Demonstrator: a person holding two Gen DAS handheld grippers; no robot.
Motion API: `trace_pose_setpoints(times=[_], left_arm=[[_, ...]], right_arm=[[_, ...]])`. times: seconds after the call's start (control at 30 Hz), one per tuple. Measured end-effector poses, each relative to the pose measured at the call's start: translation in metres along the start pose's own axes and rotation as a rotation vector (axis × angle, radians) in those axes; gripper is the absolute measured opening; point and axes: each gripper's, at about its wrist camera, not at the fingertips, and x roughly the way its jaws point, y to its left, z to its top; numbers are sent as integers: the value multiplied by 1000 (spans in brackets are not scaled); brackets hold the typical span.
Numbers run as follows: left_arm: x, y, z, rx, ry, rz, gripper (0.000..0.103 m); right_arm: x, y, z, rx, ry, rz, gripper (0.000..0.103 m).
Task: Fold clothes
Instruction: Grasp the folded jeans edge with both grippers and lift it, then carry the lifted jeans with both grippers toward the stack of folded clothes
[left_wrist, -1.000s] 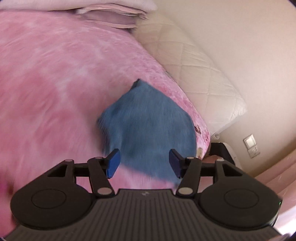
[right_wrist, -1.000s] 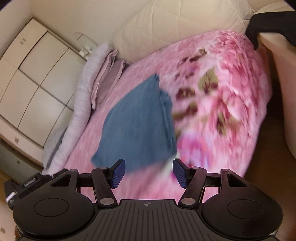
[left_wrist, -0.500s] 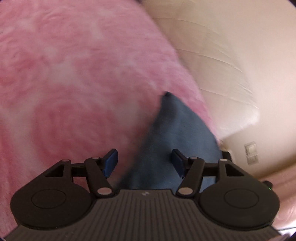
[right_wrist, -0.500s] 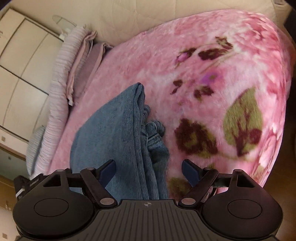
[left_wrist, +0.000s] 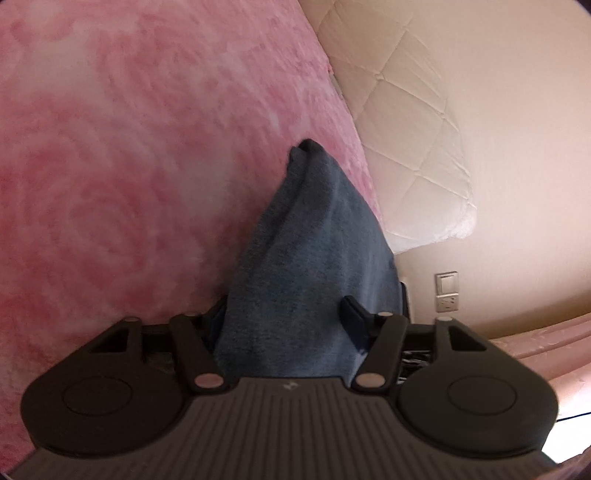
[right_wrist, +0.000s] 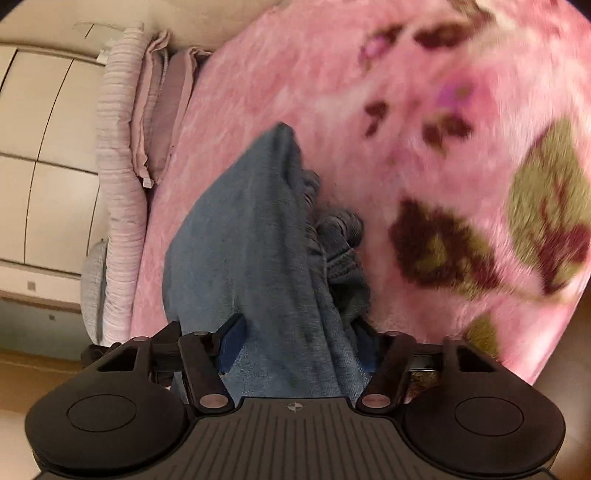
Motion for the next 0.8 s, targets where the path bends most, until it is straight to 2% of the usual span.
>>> trace_pose_setpoints(times=[0.1,0.17,0.2,0.3,0.43,0.63,0.8], left_arm=[[14,-9,-2,32,16,25,47],[18,-12,-2,35,13,36,45],[18,-15,-2,38,10,41,42],[12,-27,-6,52,-11,71,34],[-13,-52,-14,47,-60,79,32],[-84,-105,-50,12,-188,89,31],[-178,-156,-104,-40,-316,164,31]], right_arm=[[5,-16,0,74,-8,65,52],[6,-16,2,64,-16,67,49],[6,-16,2,63,-20,68,44],[1,-14,0,58,-21,81,34],[-13,6,1,42,-7,109,30],[-41,70,-4,-18,44,162,29],[-54,142,-24,-68,152,213,30]])
